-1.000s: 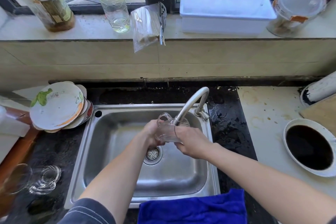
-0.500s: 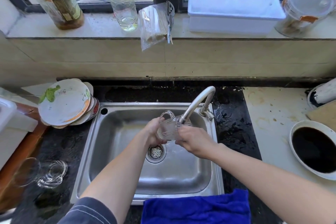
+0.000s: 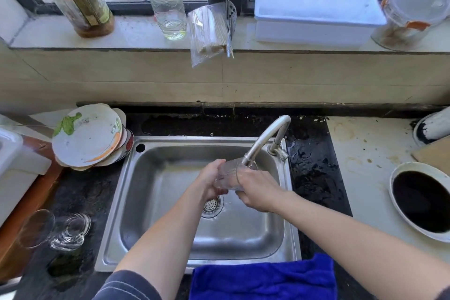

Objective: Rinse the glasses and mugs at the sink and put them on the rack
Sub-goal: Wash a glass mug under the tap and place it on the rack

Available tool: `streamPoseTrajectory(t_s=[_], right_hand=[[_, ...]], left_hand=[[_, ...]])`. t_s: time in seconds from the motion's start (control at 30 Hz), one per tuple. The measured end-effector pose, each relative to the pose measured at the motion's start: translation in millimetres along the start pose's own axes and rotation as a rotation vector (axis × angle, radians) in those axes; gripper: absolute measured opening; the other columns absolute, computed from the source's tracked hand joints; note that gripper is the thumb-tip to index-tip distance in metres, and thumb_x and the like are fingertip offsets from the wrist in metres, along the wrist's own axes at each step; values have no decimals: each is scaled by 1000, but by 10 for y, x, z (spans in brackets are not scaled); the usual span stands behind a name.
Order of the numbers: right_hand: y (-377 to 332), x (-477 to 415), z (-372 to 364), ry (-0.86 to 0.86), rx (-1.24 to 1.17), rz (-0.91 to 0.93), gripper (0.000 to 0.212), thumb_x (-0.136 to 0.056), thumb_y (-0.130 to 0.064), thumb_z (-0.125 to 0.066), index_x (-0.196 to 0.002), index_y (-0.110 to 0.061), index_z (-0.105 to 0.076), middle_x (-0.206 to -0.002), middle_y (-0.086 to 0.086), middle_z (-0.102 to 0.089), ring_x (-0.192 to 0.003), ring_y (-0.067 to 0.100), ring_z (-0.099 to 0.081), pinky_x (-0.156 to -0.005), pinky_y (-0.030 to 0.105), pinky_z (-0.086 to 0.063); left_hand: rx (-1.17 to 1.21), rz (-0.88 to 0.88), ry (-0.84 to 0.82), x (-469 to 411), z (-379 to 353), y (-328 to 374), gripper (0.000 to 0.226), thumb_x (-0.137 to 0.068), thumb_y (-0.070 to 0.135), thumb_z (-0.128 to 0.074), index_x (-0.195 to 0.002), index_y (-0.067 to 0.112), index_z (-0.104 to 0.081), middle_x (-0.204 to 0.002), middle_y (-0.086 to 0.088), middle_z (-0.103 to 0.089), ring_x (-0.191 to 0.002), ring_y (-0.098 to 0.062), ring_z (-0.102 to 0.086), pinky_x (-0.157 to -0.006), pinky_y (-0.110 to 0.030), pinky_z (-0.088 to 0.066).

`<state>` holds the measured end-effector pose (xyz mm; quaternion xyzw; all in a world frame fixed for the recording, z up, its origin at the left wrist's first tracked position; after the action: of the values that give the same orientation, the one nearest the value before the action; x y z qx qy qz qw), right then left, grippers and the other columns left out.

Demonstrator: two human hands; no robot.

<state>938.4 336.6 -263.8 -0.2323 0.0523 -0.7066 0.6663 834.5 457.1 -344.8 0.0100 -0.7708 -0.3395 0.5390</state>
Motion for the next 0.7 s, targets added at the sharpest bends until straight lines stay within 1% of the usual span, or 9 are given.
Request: streamPoseTrajectory(t_s=[0.13, 0.2, 0.27, 0.33, 0.4, 0.5, 0.57, 0.6, 0.7], right_hand=[[237, 140, -58, 112, 6, 197, 45, -76, -3, -64, -118, -18, -67, -127, -2, -64, -121, 19, -58, -93, 32, -51], [217, 95, -53, 112, 10, 151, 48, -77, -3, -63, -123, -15, -63, -133, -1, -61, -124, 20, -55, -96, 34, -52], [115, -4, -74, 34, 30, 76, 45, -85, -10, -56, -129, -17, -56, -138, -1, -55, -125, 22, -52, -95, 37, -48], [123, -48, -75, -13, 3, 57, 33, -91, -22, -55, -124, -22, -58, -133, -3, -57, -119, 24, -55, -89, 40, -49], [201, -27, -29, -1, -114, -17, 25, -93, -30, -55, -116, -27, -65, -122, -4, -65, -111, 23, -59, -86, 37, -47], [90, -86, 24, 130, -442, -187, 18, -92, -27, -60, -105, -24, -73, -108, -4, -72, -102, 17, -64, -91, 36, -48], [-83, -111, 9, 164, -558, -212, 19, -91, -21, -61, -106, -18, -73, -111, -3, -72, -105, 13, -63, -98, 33, -47], [-105, -78, -13, 145, -519, -147, 21, -92, -21, -61, -109, -17, -72, -113, -4, -71, -107, 11, -62, -98, 29, -46], [73, 90, -21, 57, -242, 54, 26, -93, -22, -58, -116, -20, -67, -119, -6, -67, -111, 12, -57, -92, 30, -47]], left_hand=[[-35, 36, 31, -15, 131, 54, 22, -87, 33, -51, -74, 19, -62, -69, -3, -60, -59, -21, -53, -57, -26, -38], [-50, 70, -13, 42, 64, 47, 22, -89, 29, -48, -76, 18, -61, -66, -3, -58, -56, -20, -53, -54, -24, -41], [-74, 100, -67, 43, 17, 22, 25, -90, 29, -45, -76, 16, -61, -61, -2, -56, -49, -18, -50, -46, -19, -40], [-47, 97, -88, 22, 71, 14, 26, -91, 35, -47, -89, 15, -63, -70, -4, -61, -56, -19, -54, -49, -23, -42], [25, 80, -124, -2, 157, -6, 33, -93, 42, -46, -99, 16, -65, -84, -6, -66, -68, -20, -58, -60, -29, -45], [181, -4, -159, 29, 86, -40, 43, -95, 44, -45, -82, 17, -76, -80, -6, -70, -73, -20, -61, -68, -31, -46], [250, -33, -152, 20, 37, -63, 41, -95, 44, -46, -99, 12, -71, -84, -10, -70, -73, -22, -65, -65, -30, -52], [239, -30, -143, 37, 46, -57, 42, -95, 44, -44, -107, 9, -66, -85, -10, -71, -70, -22, -66, -63, -30, -52], [149, 15, -53, 8, 162, -54, 34, -91, 43, -48, -104, 14, -62, -84, -8, -69, -68, -23, -65, -63, -31, -52]])
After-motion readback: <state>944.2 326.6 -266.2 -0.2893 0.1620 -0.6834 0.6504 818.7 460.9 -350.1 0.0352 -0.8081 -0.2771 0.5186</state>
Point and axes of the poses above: each hand's wrist, its own x-axis away from the middle knuckle, its own z-axis out of the back of the hand, y = z × x, the point moved 1 cm from there along -x, towards the middle knuckle
